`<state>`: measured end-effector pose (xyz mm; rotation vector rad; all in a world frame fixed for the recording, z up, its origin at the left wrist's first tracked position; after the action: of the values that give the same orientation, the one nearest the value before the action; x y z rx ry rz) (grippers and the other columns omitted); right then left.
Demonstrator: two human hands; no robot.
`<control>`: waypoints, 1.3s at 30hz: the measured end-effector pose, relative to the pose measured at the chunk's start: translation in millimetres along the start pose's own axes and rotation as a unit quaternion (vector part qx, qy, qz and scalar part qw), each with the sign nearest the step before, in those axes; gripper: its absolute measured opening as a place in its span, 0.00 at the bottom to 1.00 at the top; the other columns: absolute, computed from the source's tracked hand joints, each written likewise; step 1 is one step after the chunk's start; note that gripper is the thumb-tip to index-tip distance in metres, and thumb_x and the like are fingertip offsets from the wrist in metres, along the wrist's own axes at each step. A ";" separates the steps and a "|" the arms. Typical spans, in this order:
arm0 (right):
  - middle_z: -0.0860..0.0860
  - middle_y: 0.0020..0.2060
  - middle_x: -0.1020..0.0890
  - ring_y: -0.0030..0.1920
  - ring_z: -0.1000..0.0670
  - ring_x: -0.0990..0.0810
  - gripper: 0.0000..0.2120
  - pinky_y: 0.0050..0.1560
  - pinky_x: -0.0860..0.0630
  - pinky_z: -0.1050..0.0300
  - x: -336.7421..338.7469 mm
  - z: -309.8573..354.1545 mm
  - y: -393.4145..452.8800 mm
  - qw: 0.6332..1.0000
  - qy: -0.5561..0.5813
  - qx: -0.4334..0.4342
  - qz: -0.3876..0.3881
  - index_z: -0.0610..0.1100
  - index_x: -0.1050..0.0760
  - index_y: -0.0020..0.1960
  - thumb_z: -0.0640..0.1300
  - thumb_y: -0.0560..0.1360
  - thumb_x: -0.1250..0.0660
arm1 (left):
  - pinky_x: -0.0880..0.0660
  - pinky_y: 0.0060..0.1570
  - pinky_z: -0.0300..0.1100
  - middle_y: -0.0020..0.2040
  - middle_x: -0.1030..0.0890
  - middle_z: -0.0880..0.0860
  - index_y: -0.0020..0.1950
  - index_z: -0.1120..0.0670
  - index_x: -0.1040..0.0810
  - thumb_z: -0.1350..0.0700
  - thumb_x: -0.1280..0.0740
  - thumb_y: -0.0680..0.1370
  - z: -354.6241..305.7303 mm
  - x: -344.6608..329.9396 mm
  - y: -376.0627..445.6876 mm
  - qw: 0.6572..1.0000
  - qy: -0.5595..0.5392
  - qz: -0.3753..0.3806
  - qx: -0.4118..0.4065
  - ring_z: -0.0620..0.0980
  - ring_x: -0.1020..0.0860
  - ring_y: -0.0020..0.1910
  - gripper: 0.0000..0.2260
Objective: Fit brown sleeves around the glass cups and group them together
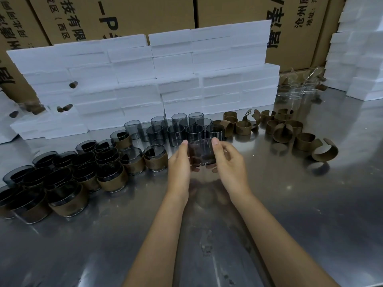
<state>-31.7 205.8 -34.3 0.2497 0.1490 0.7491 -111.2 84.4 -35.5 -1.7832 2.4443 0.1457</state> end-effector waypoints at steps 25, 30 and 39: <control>0.40 0.54 0.13 0.56 0.42 0.14 0.17 0.60 0.19 0.48 -7.7 -15.1 -4.4 0.955 0.198 -0.192 0.109 0.39 0.18 0.61 0.51 0.82 0.33 | 0.25 0.43 0.29 0.41 0.15 0.42 0.46 0.52 0.20 0.44 0.34 0.83 -5.2 2.5 -4.6 0.994 0.080 0.002 -0.072 0.37 0.19 0.43 0.13; 0.40 0.51 0.13 0.52 0.44 0.13 0.20 0.46 0.17 0.54 -3.5 -17.5 -2.7 0.948 0.234 -0.207 0.064 0.38 0.18 0.58 0.55 0.80 0.31 | 0.22 0.58 0.47 0.53 0.14 0.56 0.56 0.58 0.17 0.56 0.41 0.87 0.5 -6.0 -6.4 0.996 0.075 0.026 -0.031 0.51 0.17 0.55 0.13; 0.39 0.53 0.14 0.49 0.44 0.14 0.24 0.46 0.18 0.55 5.9 -17.9 -0.8 0.927 0.305 -0.217 0.013 0.35 0.23 0.65 0.55 0.81 0.33 | 0.24 0.67 0.50 0.67 0.18 0.50 0.72 0.50 0.22 0.45 0.32 0.81 7.3 -32.6 -15.2 0.988 0.036 0.149 -0.007 0.46 0.21 0.66 0.20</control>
<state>-30.9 212.4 -52.0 -0.4143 0.5629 0.8467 -86.6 111.5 -38.1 -1.4391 2.7553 0.1237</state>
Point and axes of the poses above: each hand's wrist, its own y-axis towards the middle knuckle, its own x-axis out of the back of the hand, z = x × y, the point moved 7 cm from there along y, towards the middle knuckle
